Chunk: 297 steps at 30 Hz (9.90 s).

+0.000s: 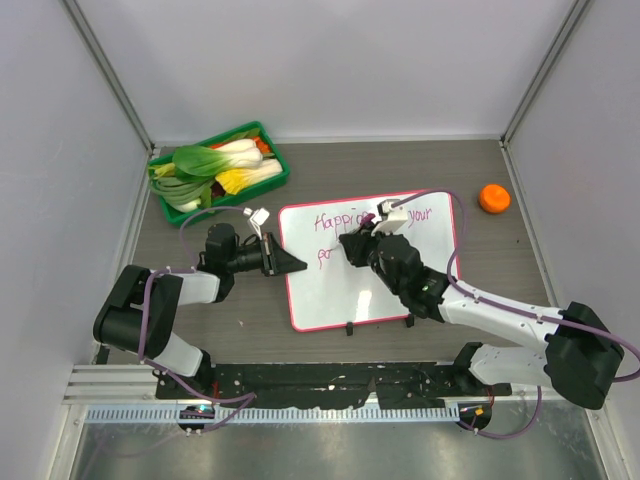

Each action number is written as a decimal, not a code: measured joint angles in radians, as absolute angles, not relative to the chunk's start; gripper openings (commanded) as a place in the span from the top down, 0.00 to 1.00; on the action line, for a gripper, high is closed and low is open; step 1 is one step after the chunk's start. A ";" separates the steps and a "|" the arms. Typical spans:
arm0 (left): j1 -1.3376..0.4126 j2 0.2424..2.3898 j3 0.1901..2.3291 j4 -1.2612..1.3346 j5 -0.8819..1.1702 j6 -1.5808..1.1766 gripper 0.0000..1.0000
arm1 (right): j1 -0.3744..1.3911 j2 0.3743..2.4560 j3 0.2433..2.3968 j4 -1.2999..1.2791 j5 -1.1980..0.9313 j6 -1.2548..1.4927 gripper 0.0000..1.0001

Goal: Write a sentence on the whiteboard

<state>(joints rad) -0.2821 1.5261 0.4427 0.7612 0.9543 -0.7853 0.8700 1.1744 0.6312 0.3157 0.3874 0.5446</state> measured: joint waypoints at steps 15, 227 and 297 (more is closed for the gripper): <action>-0.282 1.526 0.443 0.759 0.954 -0.785 1.00 | 0.866 1.179 0.633 0.308 0.360 0.546 0.99; -0.282 1.520 0.443 0.751 0.955 -0.781 1.00 | 0.768 1.106 0.643 0.214 0.316 0.511 0.99; -0.282 1.520 0.443 0.750 0.954 -0.780 1.00 | 0.768 1.073 0.610 0.207 0.329 0.535 0.99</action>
